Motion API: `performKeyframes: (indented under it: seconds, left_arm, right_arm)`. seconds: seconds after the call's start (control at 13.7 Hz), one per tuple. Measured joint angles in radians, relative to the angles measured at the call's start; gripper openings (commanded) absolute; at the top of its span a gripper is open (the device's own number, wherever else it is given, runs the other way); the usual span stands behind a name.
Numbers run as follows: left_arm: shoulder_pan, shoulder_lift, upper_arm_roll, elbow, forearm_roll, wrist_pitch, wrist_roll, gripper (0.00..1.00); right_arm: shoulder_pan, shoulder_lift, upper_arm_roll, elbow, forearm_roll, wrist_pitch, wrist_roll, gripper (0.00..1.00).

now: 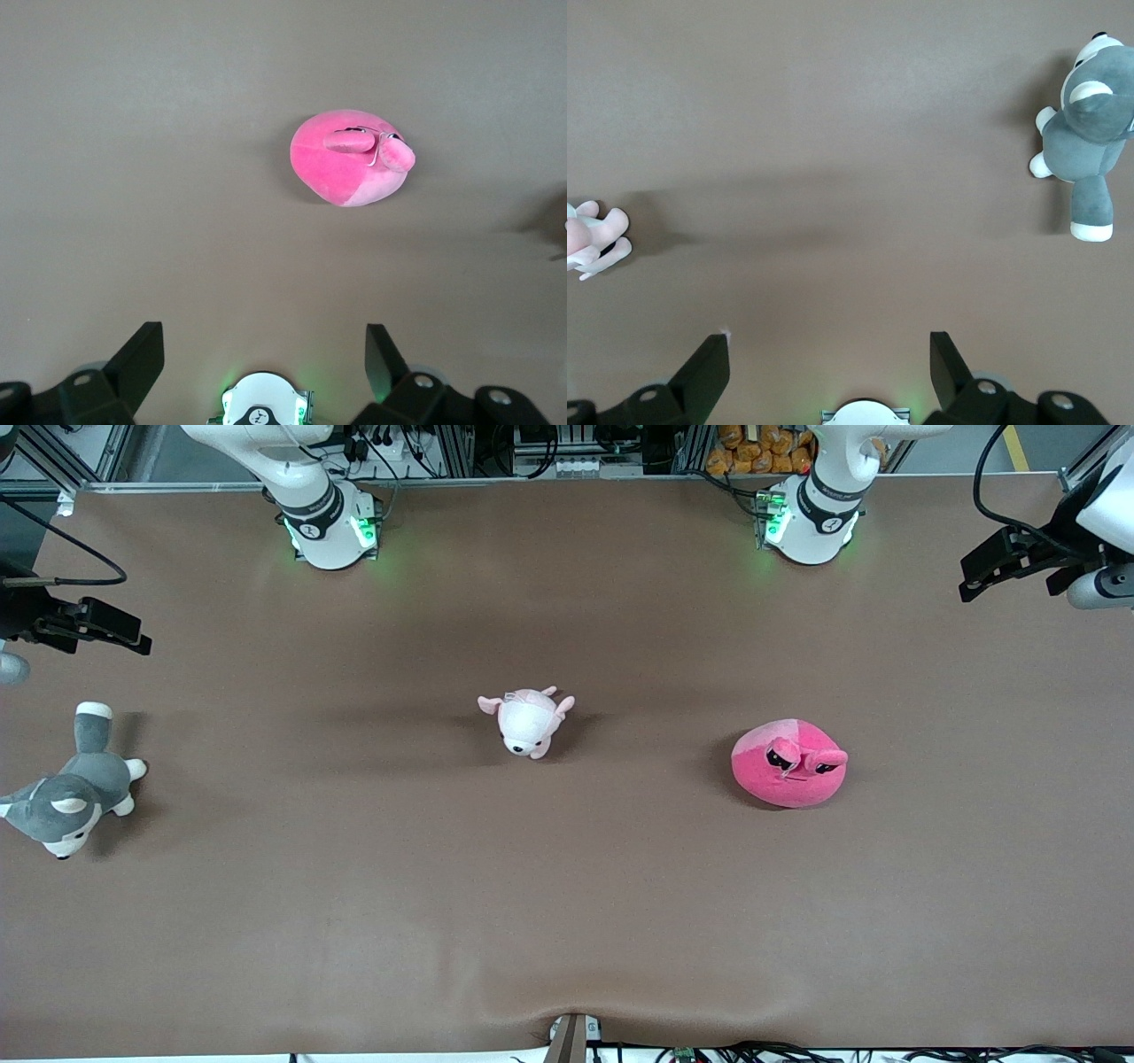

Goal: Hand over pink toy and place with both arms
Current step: 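Move the left gripper out toward the pink plush toy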

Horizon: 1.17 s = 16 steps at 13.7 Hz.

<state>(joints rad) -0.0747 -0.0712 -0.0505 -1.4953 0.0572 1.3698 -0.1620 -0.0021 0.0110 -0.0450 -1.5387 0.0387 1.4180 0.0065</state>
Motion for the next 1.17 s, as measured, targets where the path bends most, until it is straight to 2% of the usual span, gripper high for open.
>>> performKeyframes:
  seconds: [0.66, 1.17]
  left_arm:
    - [-0.004, 0.003, -0.001, -0.002, 0.0, -0.002, 0.0, 1.0]
    - [-0.038, 0.068, -0.004, -0.007, 0.0, -0.003, 0.001, 1.0]
  right_arm:
    - [0.0, 0.0, 0.0, 0.0, 0.0, 0.0, 0.0, 1.0]
    - [0.0, 0.0, -0.002, 0.0, 0.0, 0.0, 0.0, 1.0]
